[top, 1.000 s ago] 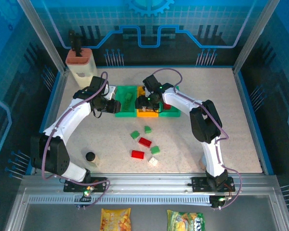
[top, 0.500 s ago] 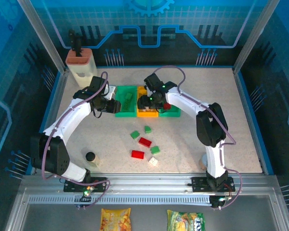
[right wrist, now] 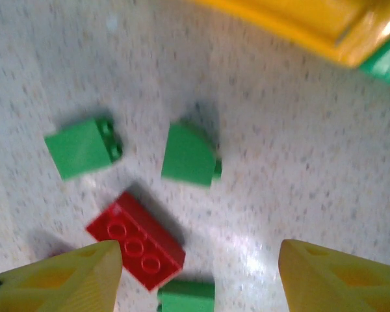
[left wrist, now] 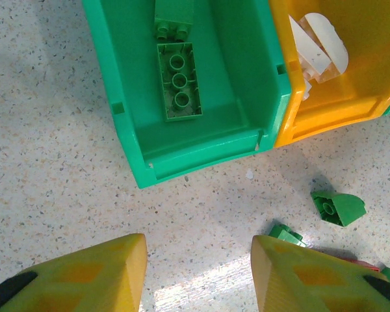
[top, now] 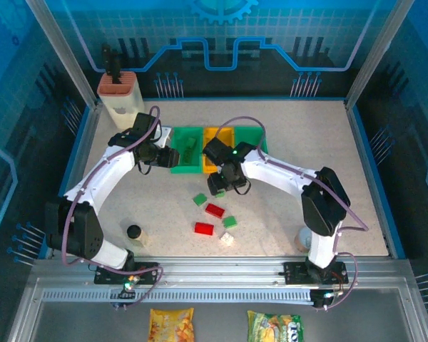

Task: Sort the legos into containers by color
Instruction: Pick up the lego from the bottom-center of the table.

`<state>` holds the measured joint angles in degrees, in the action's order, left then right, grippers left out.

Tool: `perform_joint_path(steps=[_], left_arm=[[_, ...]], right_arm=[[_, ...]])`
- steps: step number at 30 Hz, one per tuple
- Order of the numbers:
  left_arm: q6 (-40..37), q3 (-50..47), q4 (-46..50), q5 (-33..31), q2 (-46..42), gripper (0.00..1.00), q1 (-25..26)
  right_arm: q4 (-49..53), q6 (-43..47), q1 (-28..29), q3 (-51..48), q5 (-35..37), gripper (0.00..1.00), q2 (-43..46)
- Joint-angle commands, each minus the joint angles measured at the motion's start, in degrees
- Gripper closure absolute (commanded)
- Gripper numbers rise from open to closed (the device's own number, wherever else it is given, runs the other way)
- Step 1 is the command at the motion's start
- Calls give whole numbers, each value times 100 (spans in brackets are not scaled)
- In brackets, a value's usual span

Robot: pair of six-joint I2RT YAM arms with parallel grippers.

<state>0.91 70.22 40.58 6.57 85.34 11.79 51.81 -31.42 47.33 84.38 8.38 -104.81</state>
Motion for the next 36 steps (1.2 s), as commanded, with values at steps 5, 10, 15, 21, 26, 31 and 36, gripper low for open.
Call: perform_joint_path(steps=[5,10,15,21,26,31,36], left_arm=[[-133,-43,28,129,-66,53,-19],[-172,-42,50,38,-61,52,-19],[-152,-26,61,72,-21,52,-20],[-154,-25,62,55,-34,52,-19],[-140,-27,58,82,-22,52,-22],[-126,-31,54,106,7,52,-19],[-120,5,83,133,64,52,-22]], right_arm=[[404,-692,668,-766,289,35,570],[389,-743,1213,-1137,269,37,596],[684,-318,1719,-1178,350,38,404],[795,26,2075,-1218,331,38,120],[847,179,2201,-1146,318,39,-198],[862,241,2253,-1103,169,40,-428],[866,310,2276,-1090,168,44,-597]])
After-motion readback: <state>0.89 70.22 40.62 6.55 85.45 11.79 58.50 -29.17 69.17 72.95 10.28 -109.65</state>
